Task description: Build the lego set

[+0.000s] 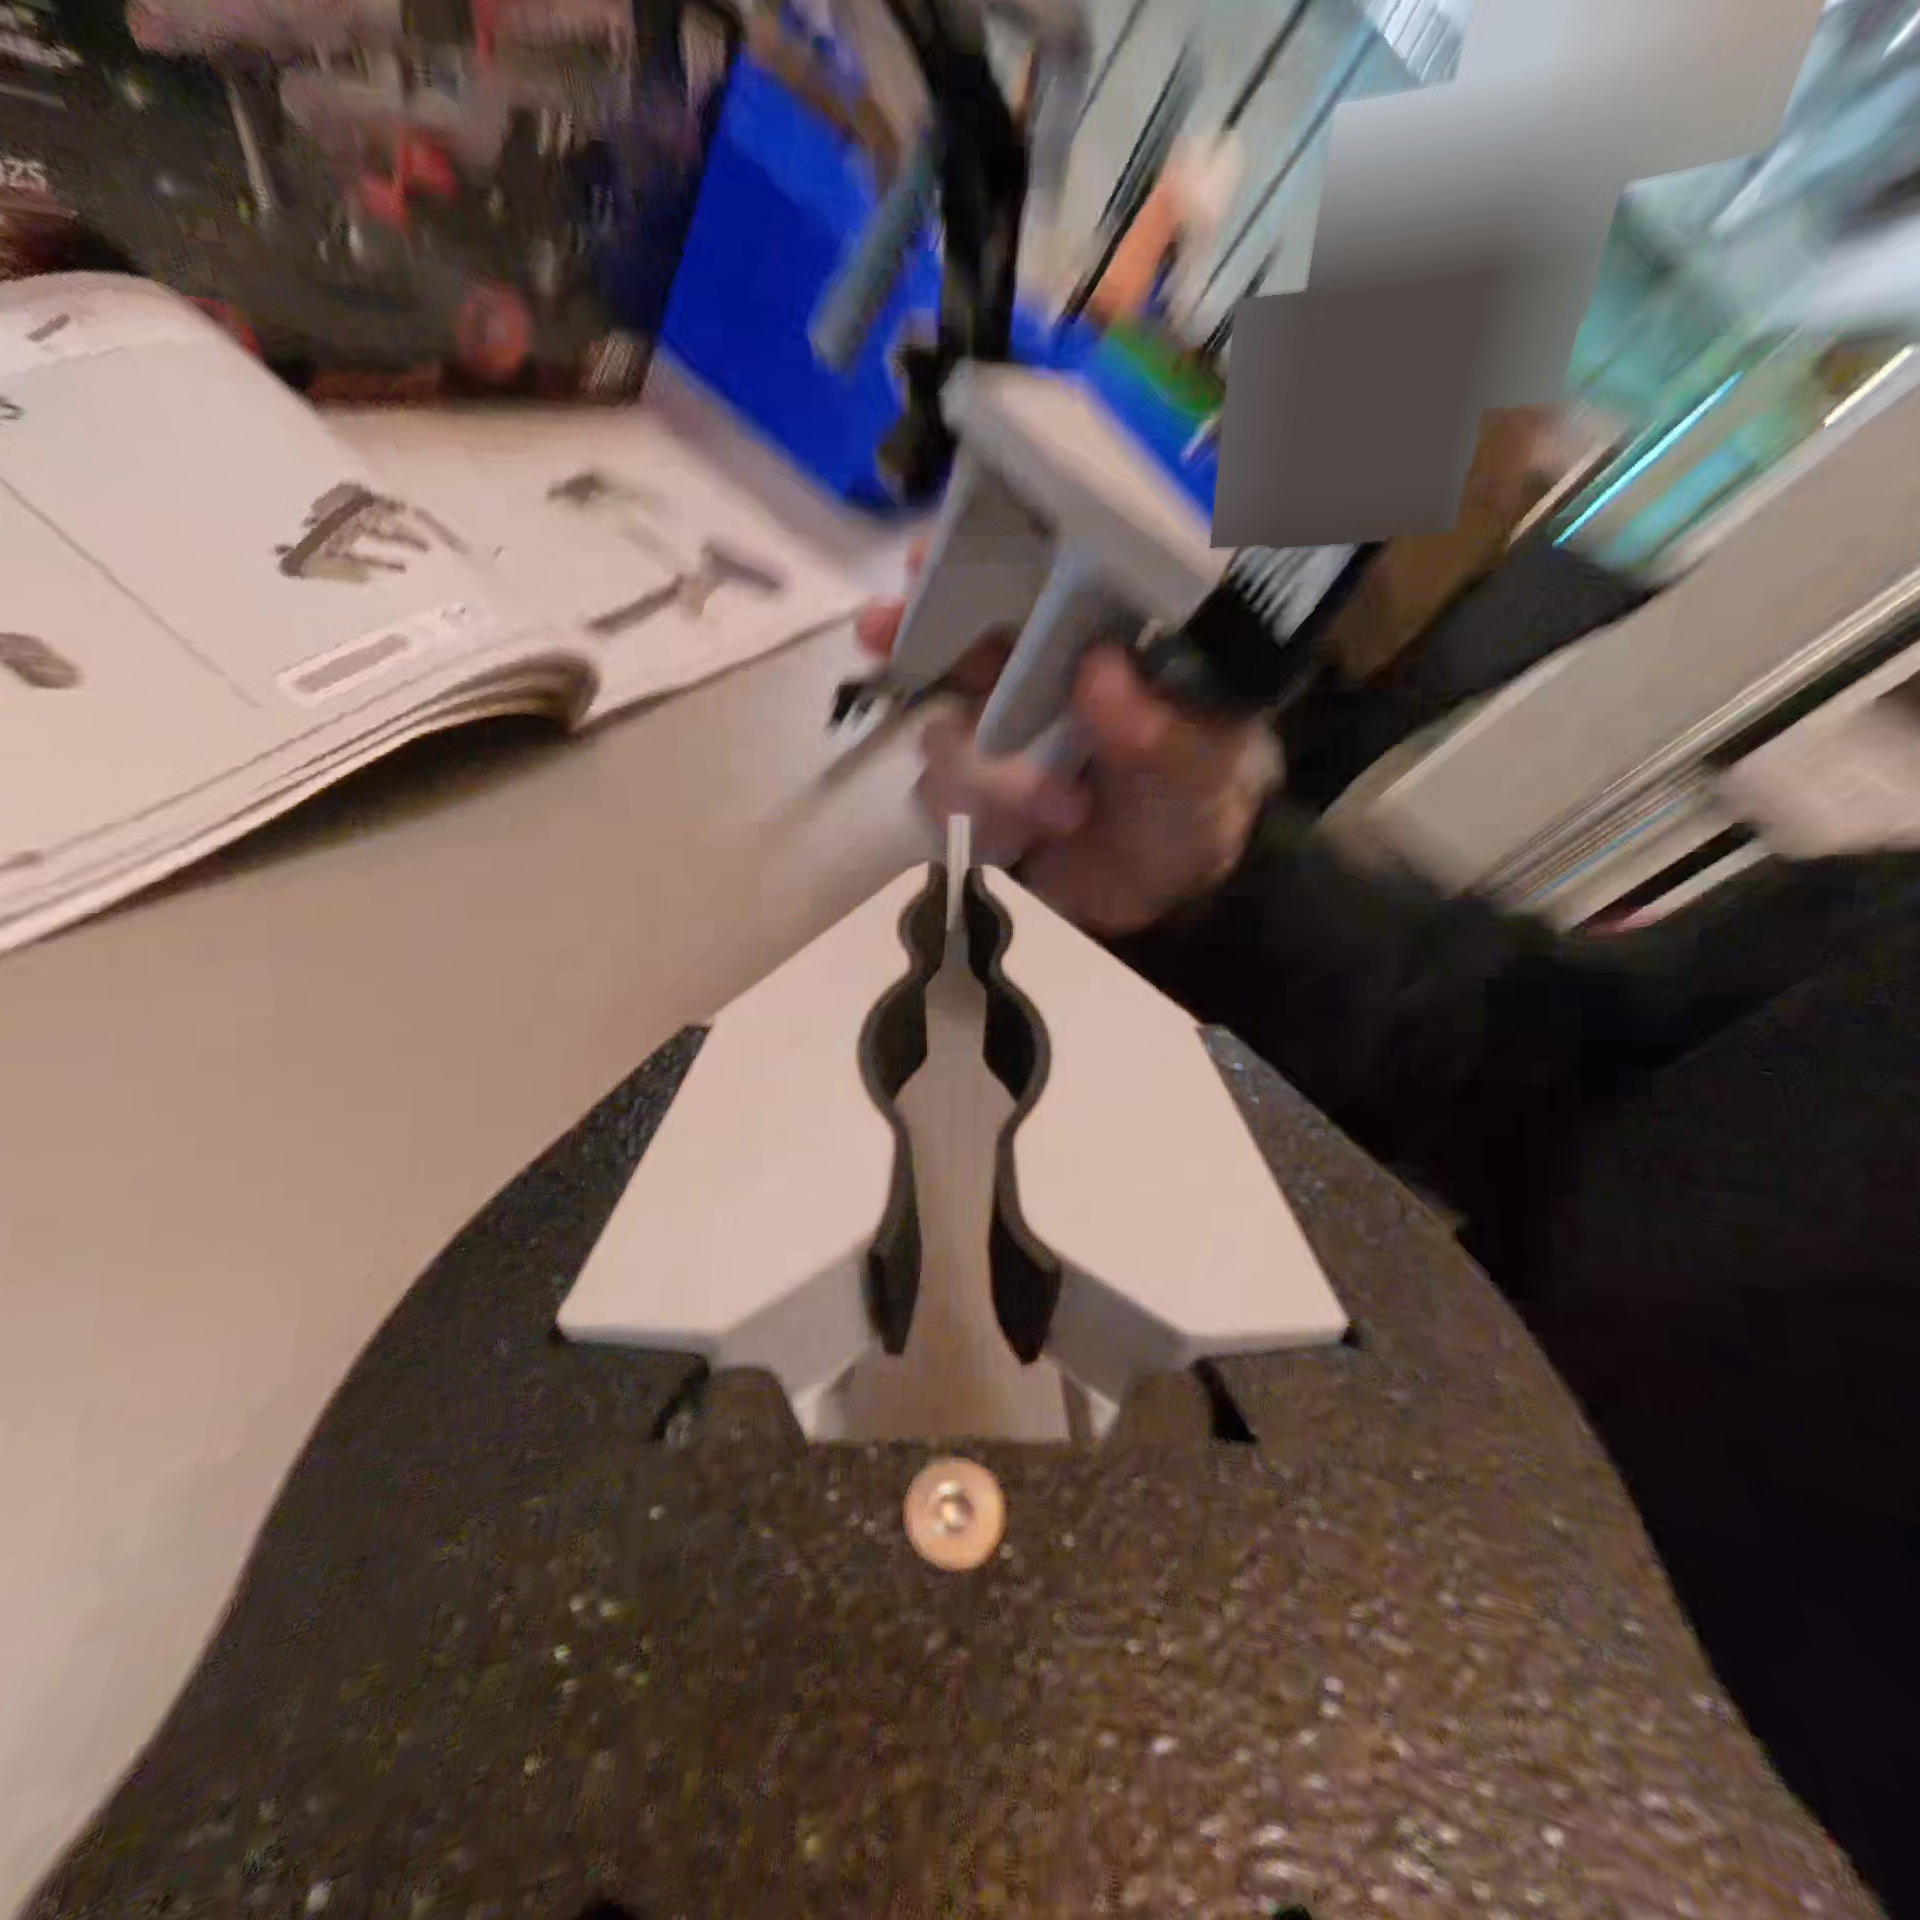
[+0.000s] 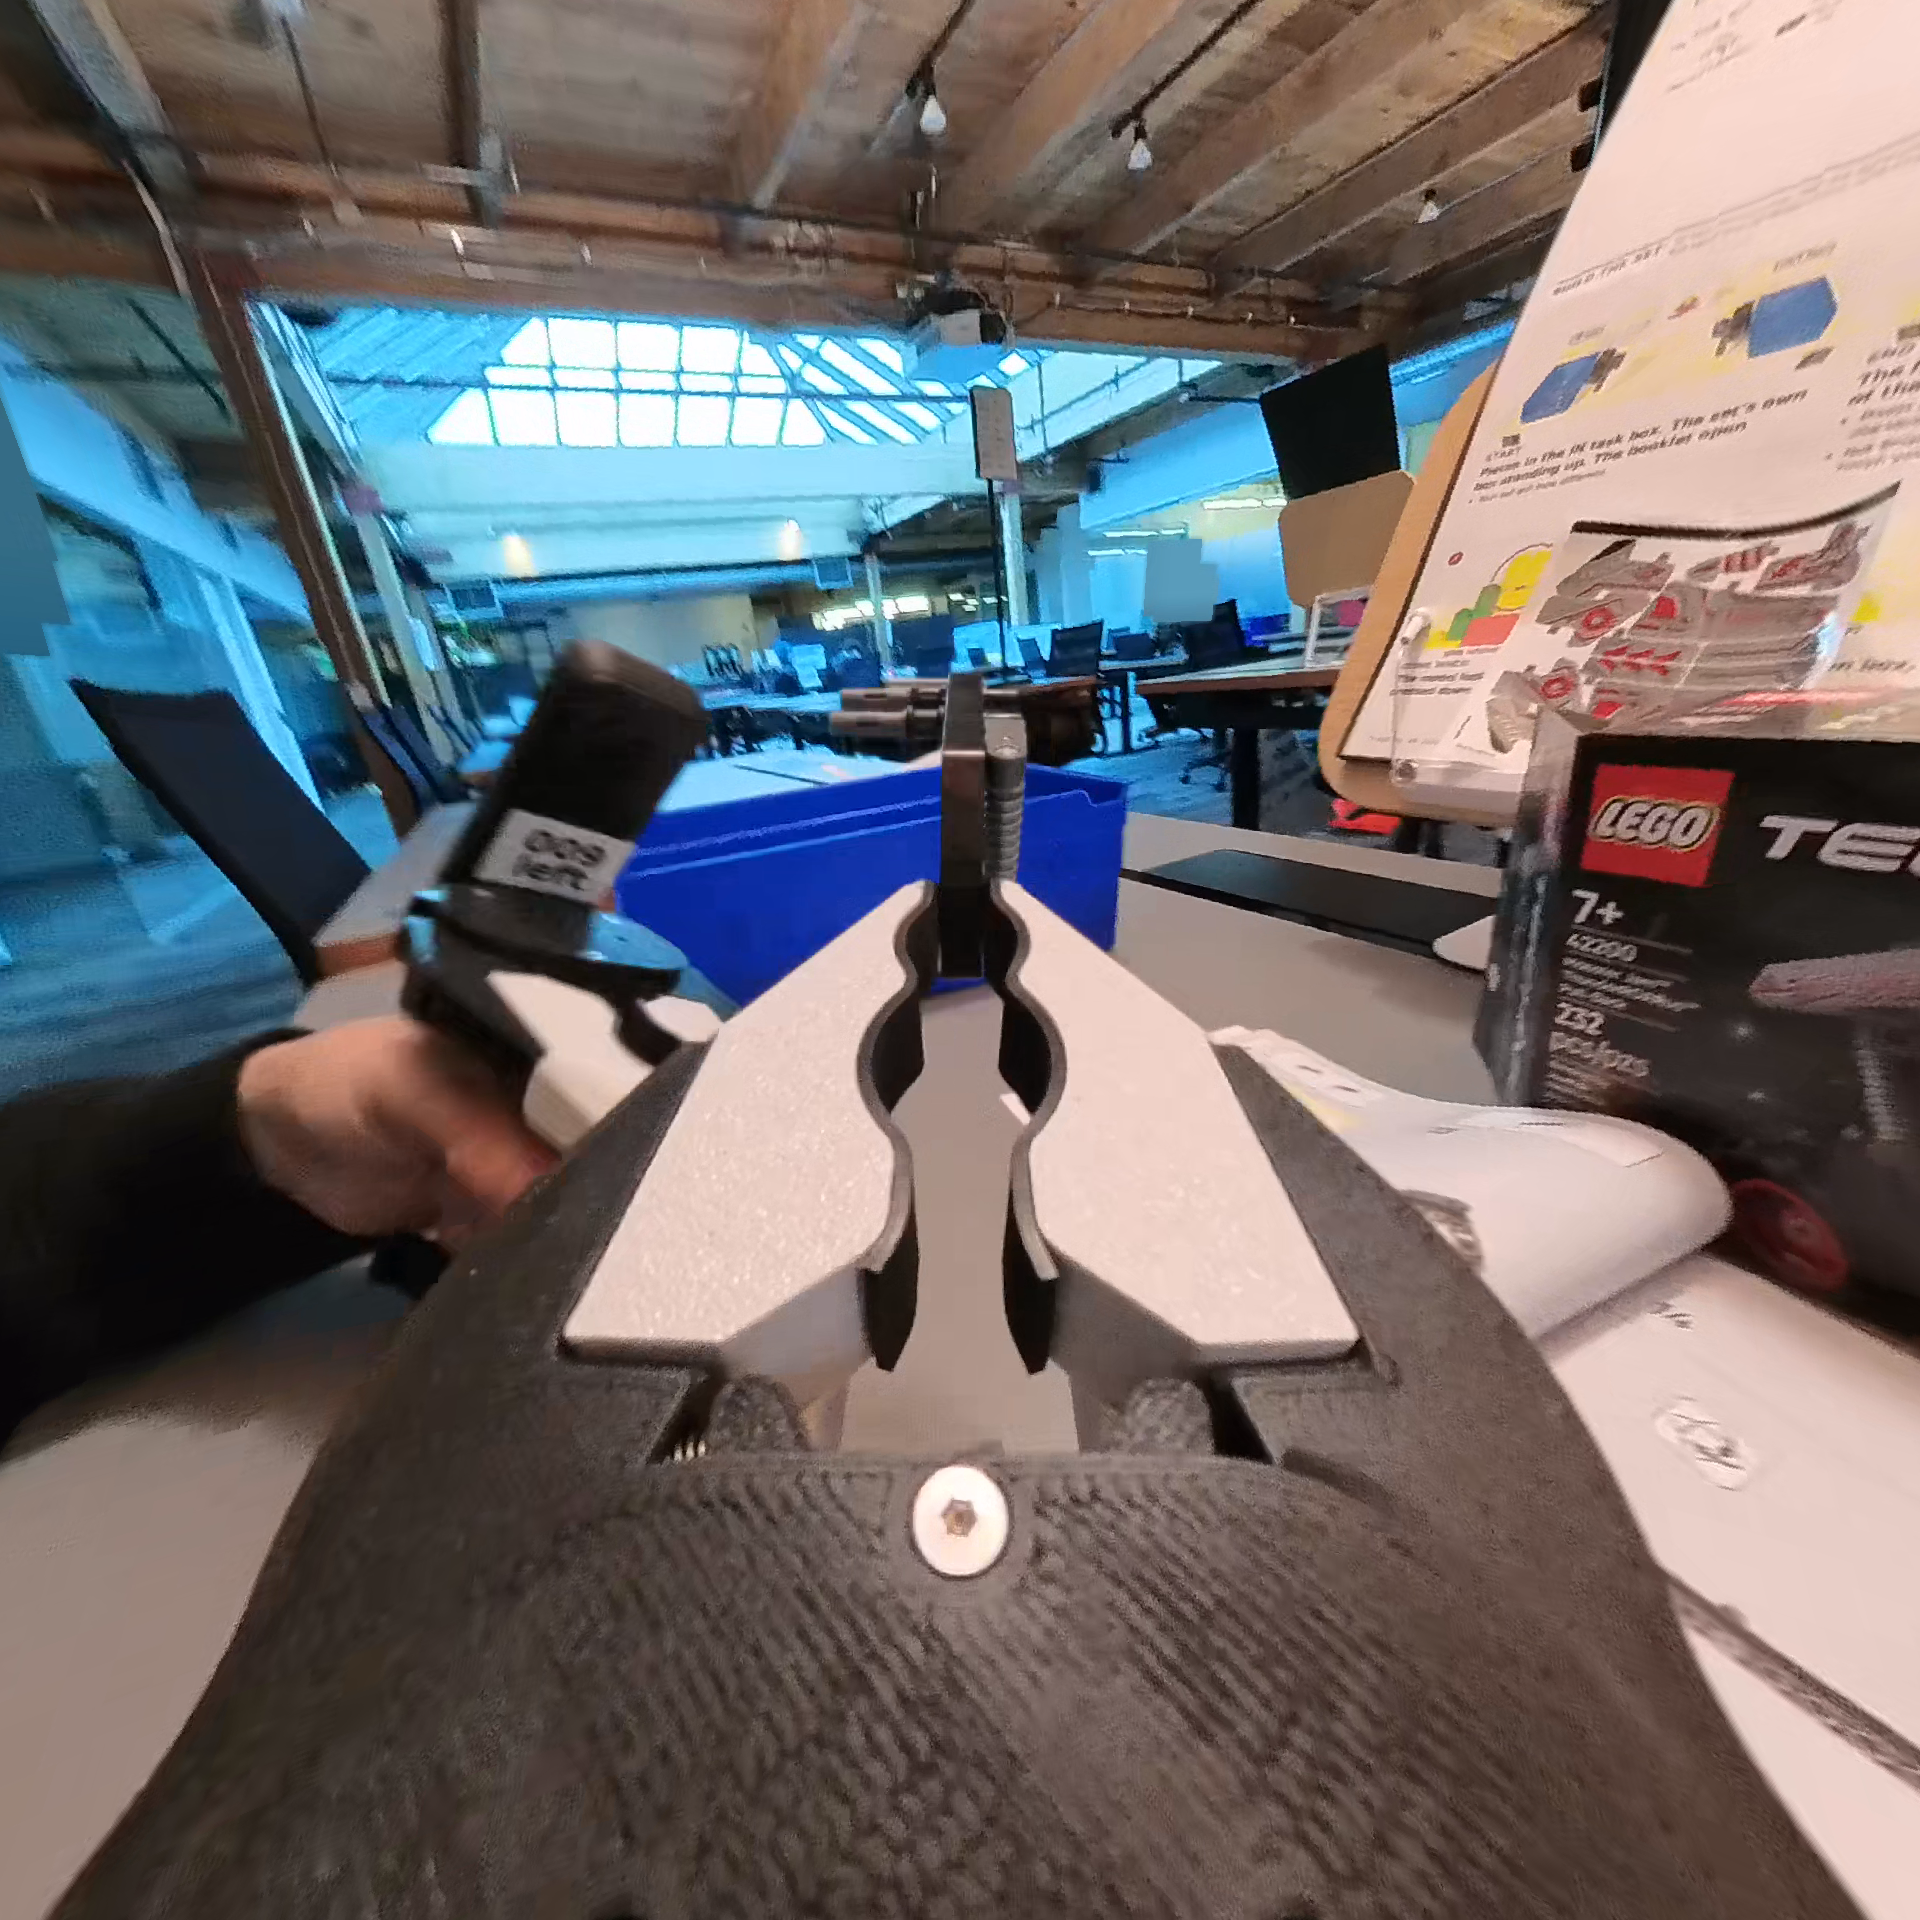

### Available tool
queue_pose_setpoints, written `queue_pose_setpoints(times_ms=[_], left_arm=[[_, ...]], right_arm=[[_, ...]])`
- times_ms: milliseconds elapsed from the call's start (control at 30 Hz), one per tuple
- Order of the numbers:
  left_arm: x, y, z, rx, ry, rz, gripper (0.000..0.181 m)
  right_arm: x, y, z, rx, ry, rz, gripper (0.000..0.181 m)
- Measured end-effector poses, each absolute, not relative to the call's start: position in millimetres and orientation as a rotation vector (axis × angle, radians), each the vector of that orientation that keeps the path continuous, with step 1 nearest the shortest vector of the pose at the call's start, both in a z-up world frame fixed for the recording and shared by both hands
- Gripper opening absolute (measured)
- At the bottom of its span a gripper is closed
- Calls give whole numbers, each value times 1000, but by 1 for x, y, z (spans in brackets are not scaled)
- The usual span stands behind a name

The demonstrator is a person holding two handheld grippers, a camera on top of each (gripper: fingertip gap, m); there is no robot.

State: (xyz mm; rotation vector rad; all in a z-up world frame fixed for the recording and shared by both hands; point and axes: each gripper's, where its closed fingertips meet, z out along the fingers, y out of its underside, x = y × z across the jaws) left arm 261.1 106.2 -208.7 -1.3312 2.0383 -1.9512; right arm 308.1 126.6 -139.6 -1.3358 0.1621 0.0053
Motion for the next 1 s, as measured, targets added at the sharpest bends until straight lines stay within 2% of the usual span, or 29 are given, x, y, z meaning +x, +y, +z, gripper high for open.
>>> queue_pose_setpoints(times_ms=[133, 300, 1000], left_arm=[[267, 124, -167, -1509, 1580, -2537, 1], [266, 124, -155, -1581, 1356, -2831, 1], [268, 122, -152, -1687, 1131, -3015, 1]], right_arm=[[305, 127, -139, -1277, 186, 104, 5], [291, 128, -128, -1200, 127, 171, 5], [277, 132, -132, -1240, -40, 16, 5]])
